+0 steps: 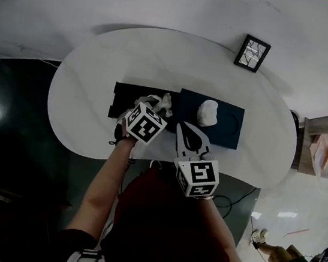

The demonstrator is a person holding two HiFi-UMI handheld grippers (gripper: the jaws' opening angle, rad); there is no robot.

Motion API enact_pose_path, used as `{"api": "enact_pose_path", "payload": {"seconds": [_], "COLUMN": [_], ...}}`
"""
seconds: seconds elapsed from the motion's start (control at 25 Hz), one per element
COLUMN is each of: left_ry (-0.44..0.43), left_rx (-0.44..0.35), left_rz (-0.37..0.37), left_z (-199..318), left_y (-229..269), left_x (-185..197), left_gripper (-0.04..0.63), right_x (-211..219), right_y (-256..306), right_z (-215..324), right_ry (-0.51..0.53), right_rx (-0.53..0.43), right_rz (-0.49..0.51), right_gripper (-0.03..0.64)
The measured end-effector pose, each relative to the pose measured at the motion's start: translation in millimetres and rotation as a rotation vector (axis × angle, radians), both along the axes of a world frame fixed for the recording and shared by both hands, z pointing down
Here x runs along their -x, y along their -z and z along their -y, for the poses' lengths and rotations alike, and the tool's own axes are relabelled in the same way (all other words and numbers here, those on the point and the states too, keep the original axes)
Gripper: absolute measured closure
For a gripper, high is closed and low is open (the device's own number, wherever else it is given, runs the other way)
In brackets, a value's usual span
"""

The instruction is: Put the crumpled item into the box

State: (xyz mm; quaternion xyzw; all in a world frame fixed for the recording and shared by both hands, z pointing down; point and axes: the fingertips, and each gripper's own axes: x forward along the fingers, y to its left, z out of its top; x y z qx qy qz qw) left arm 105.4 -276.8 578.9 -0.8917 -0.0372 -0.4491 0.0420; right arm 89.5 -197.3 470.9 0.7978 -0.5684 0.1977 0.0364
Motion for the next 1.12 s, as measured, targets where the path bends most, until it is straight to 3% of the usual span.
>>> {"api": "enact_pose_path", "payload": {"seconds": [0.4, 0.76, 1.12], "left_ry": [0.093, 0.216, 0.33], "left_rx": [0.009, -0.005, 0.039], "left_rz": [-0.135, -0.281, -0.438], "left_z": [8.4, 16.7, 13.4], "left_y": [35.4, 74.9, 106.9], "left_x": [9.3, 38.6, 70.6], "left_gripper": [0.483, 0.541, 0.571], "right_x": [-3.0, 1.2, 11.0], "right_y": [4.4, 11.0, 22.2], "right_z": [-3.7, -6.9, -11.2], "right_ry": [-0.013, -0.012, -0.003], "right_rx": [-0.016, -0.042, -0.072], "right_rz": [-0.006, -0.015, -0.035], "right_gripper": [0.601, 0.601, 0.601]}}
